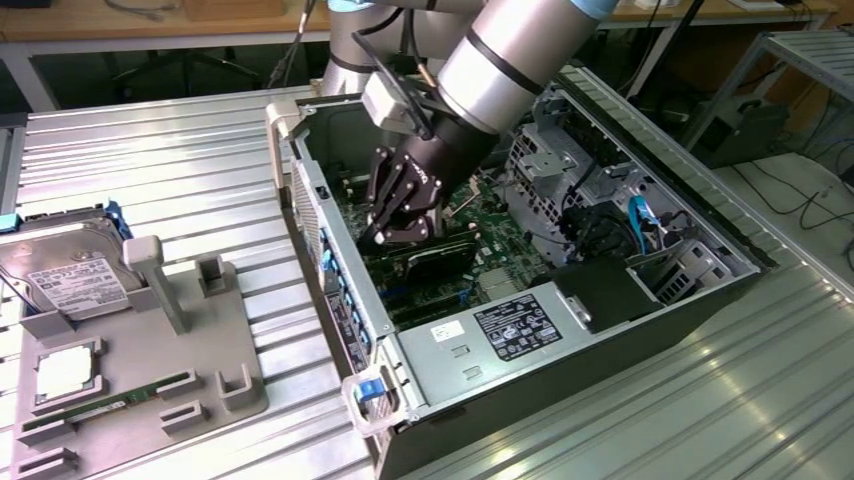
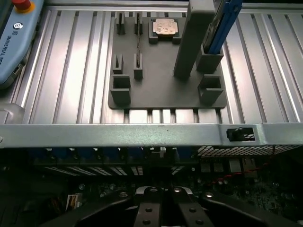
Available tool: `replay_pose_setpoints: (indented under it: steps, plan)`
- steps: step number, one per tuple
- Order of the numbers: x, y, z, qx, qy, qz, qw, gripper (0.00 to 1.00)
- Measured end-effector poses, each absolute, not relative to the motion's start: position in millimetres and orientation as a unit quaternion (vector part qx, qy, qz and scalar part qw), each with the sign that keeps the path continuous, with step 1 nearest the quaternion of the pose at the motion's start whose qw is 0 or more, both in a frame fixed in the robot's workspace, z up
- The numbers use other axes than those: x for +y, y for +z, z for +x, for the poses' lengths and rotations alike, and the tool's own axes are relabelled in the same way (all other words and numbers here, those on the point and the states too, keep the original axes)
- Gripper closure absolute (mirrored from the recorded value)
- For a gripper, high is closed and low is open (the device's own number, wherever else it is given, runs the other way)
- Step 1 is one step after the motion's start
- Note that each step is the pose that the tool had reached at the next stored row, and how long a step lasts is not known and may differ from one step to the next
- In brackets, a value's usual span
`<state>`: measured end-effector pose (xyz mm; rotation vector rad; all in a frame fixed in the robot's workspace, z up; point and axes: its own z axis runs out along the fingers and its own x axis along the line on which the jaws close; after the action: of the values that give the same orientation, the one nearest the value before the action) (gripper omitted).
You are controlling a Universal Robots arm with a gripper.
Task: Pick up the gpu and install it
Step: 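Press down on the gpu until it lock into place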
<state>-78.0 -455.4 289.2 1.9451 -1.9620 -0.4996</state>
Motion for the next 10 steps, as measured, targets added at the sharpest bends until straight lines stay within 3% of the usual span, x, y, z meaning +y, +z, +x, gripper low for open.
replay_pose_setpoints:
  steps: [5, 10]
  plan:
    - [-453.3, 295.4, -76.7, -0.688, -0.18, 0.682, 0.171, 0.89]
    - [-452.6, 291.3, -75.4, -0.684, -0.195, 0.678, 0.186, 0.89]
